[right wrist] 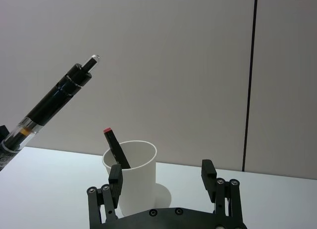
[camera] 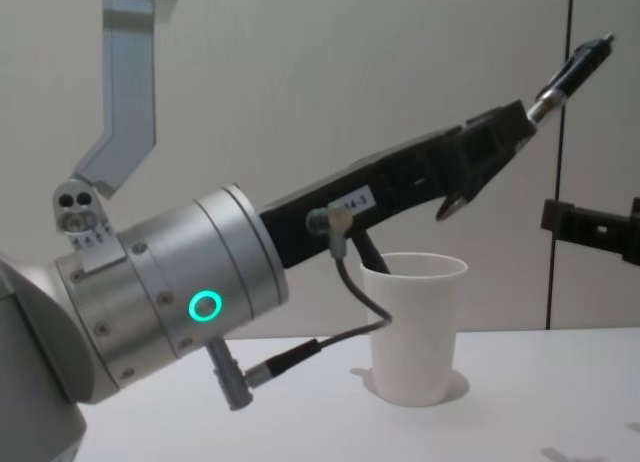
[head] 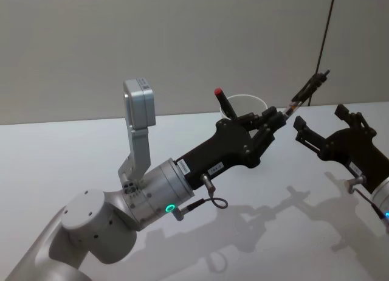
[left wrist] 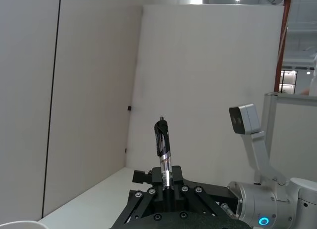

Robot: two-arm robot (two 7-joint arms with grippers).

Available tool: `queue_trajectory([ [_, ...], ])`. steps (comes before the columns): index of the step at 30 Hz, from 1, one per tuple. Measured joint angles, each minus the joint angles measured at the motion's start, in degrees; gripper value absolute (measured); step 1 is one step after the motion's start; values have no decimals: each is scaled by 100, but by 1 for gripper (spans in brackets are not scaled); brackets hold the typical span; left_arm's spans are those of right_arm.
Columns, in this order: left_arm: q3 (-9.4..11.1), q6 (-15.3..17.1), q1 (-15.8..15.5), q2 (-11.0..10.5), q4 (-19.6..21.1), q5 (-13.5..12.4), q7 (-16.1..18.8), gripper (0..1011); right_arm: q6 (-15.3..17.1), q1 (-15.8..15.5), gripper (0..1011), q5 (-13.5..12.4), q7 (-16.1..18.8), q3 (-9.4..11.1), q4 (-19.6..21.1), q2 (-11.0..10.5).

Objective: Place the pen into the pen holder.

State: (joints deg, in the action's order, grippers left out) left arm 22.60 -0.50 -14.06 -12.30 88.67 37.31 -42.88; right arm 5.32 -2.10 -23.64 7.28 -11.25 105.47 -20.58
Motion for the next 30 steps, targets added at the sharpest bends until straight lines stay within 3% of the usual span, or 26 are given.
queue_trajectory([
  [14,-17,-14,35,-86,43,-49,253,116,0,0,1001,0,-1,0,0,0],
  [30,1,160,27,-168,48,-191,290,116,-1,0,1001,0,-1,0,-1,0],
])
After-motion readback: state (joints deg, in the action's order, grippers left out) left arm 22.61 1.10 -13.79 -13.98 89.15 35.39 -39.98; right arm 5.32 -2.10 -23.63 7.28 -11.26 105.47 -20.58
